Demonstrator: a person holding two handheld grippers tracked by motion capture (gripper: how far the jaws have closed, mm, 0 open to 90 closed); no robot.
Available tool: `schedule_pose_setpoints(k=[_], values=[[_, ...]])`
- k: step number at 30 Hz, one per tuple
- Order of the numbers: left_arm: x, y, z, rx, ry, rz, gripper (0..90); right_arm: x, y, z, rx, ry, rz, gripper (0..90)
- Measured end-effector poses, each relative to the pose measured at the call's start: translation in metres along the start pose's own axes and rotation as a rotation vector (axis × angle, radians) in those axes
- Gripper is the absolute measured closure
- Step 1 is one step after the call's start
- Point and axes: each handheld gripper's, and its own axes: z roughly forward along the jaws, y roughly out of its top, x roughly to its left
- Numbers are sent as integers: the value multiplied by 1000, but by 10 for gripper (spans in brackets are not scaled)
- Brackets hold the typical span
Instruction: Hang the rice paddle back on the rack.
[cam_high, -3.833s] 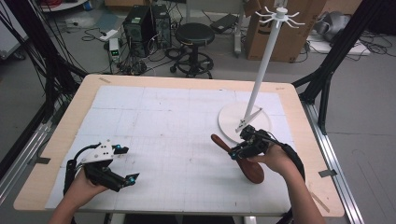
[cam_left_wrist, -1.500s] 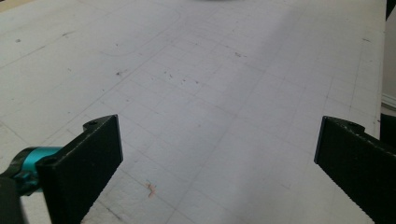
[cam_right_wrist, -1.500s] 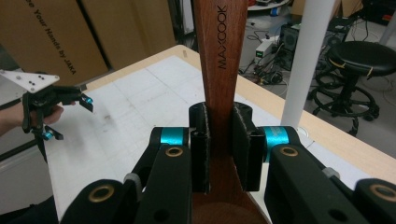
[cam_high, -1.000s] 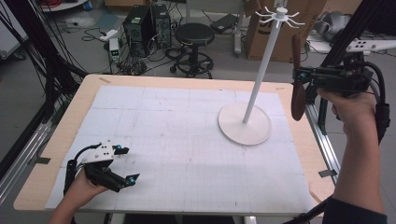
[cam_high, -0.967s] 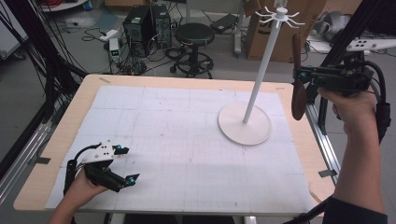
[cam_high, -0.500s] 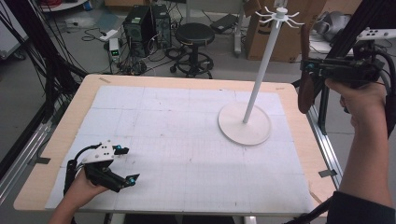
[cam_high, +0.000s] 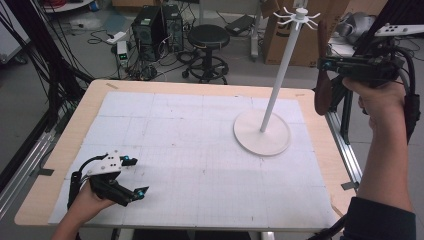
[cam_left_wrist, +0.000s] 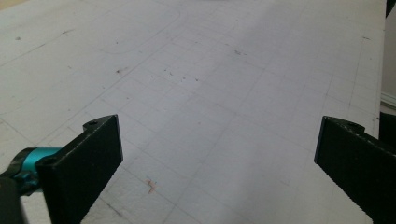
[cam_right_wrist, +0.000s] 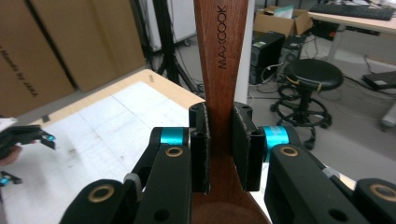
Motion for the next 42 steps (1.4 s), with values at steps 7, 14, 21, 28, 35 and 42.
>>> schedule_pose_setpoints(k=[7,14,21,28,35,42], values=[[1,0,-1,-1,2,-2,16,-2,0,7,21,-4,3,784],[1,0,-2,1,-1,2,16,-2,-2,12,22,-10,12,784],[1,-1,-1,2,0,1,16,-2,-4,15,5,-14,10,783],[1,-1,-2,-1,1,-2,17,-3,-6,20,-6,-22,17,782],[1,-1,-2,-2,0,-3,16,-4,-7,26,-14,-23,16,781],[1,-1,-2,-2,-2,-2,17,-3,-9,32,-25,-35,7,776]])
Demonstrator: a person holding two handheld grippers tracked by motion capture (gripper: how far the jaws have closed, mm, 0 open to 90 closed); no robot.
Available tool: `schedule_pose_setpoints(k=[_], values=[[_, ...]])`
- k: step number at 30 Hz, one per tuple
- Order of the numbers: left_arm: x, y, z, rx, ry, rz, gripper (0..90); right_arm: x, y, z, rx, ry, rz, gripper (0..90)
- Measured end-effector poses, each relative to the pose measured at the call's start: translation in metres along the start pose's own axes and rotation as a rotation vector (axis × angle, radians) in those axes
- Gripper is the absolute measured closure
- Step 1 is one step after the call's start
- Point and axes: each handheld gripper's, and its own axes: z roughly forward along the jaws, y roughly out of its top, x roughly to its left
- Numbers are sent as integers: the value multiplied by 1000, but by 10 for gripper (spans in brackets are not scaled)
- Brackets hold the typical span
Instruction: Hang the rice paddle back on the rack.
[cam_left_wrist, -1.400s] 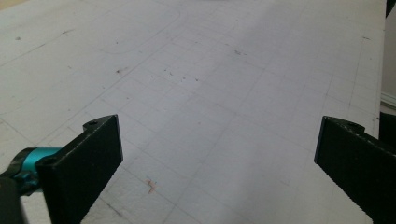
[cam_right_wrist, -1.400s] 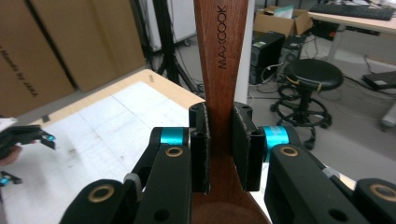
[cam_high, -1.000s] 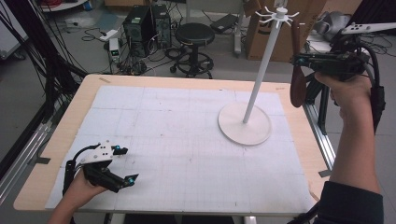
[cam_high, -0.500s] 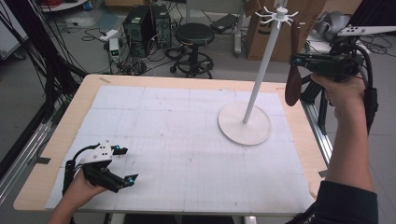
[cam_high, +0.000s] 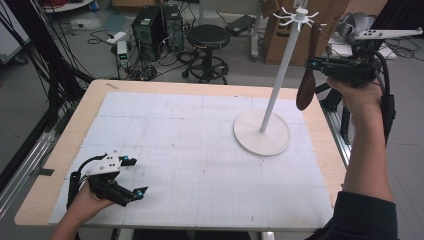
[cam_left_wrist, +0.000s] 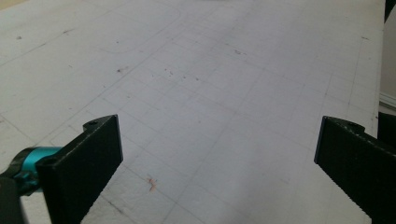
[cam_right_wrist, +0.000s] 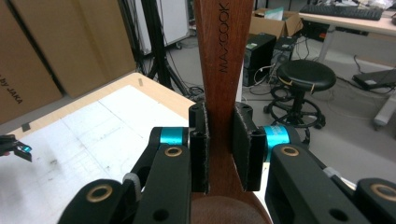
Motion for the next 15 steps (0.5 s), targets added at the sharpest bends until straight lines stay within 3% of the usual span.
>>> schedule_pose_setpoints(k=[5,10,15], values=[[0,0,-1,1,-1,0,16,-1,-2,3,-4,2,17,750],[0,0,-1,2,-2,2,16,-3,-6,3,-7,-23,27,594],[0,0,0,1,-2,0,16,-1,-8,-1,-3,10,31,498]])
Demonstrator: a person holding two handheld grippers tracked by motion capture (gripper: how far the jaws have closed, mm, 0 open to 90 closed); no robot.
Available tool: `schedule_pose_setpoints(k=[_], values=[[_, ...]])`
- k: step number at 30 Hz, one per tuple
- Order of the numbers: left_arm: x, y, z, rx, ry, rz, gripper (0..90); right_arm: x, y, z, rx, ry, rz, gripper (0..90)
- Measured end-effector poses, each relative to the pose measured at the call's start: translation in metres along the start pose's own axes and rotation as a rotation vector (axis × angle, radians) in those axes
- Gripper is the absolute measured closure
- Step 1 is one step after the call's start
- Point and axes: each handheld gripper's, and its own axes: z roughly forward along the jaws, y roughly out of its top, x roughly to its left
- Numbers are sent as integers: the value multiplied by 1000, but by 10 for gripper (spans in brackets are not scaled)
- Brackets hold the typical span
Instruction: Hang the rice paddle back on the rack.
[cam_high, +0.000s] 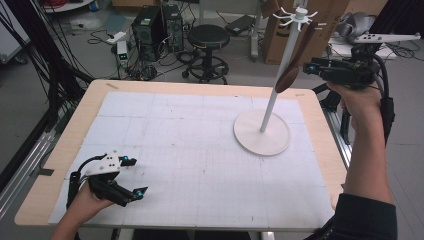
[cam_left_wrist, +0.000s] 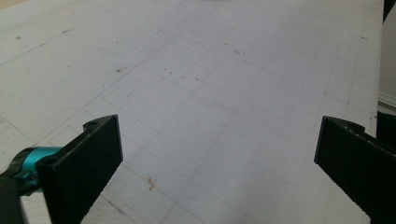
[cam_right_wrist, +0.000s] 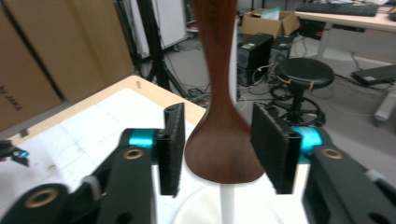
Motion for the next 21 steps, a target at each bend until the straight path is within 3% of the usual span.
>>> schedule_pose_setpoints(k=[7,13,17,21], values=[[0,0,0,-1,0,1,16,10,-2,-4,7,60,-34,342],[0,0,0,1,0,1,16,25,-6,2,67,130,-98,218],[0,0,0,0,0,1,16,35,-9,7,102,172,-108,144],[0,0,0,0,-1,1,16,40,-13,12,112,173,-142,81]])
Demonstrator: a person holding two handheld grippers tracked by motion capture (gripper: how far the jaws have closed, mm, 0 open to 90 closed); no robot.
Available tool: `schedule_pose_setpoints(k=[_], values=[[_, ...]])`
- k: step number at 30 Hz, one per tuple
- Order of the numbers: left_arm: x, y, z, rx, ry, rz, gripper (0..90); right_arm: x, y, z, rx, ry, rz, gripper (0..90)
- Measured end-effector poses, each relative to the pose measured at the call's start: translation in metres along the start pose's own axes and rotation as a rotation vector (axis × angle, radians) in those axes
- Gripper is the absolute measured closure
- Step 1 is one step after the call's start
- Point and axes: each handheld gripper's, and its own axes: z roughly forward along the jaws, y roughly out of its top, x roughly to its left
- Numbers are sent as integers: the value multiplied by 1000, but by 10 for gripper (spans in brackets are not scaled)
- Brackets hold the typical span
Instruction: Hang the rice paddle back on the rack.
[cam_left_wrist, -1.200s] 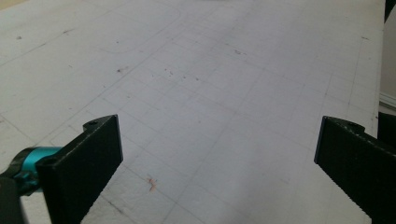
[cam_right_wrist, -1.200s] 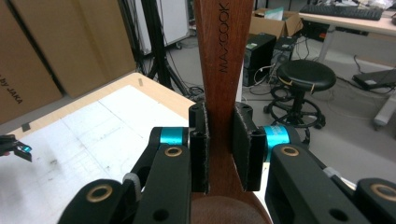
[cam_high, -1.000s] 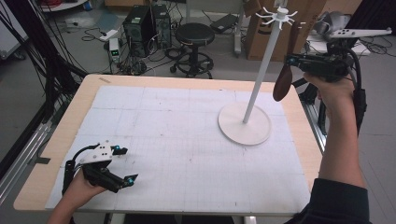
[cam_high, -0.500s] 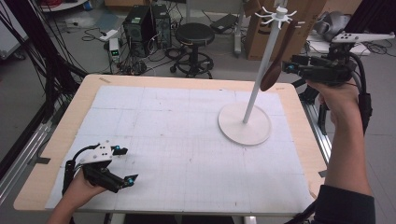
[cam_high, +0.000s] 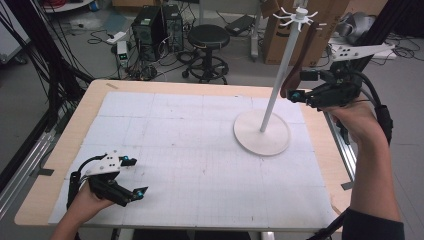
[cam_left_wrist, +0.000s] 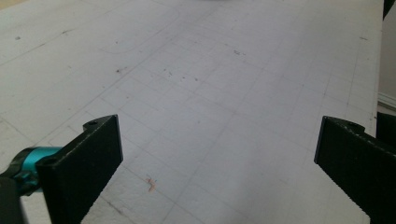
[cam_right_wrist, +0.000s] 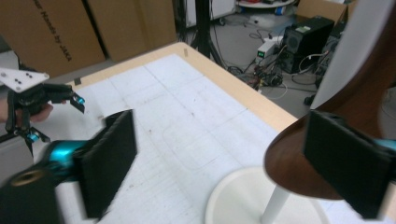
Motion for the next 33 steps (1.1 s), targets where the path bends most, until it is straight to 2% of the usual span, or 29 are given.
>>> schedule_pose_setpoints(k=[2,8,11,18,26,31,33], values=[[0,0,0,-2,0,0,16,3,-3,3,3,4,3,17],[0,0,0,1,1,-1,16,13,-13,12,28,114,-42,6],[0,0,0,0,1,0,16,20,-17,17,40,153,-67,7],[0,0,-1,-6,6,-1,16,36,-28,26,54,199,-96,8],[1,1,-3,-13,8,0,16,56,-41,39,86,257,-150,7],[2,1,-5,-21,15,-4,16,64,-49,45,92,286,-157,7],[2,1,-5,-21,13,-2,16,66,-52,47,88,287,-175,7]])
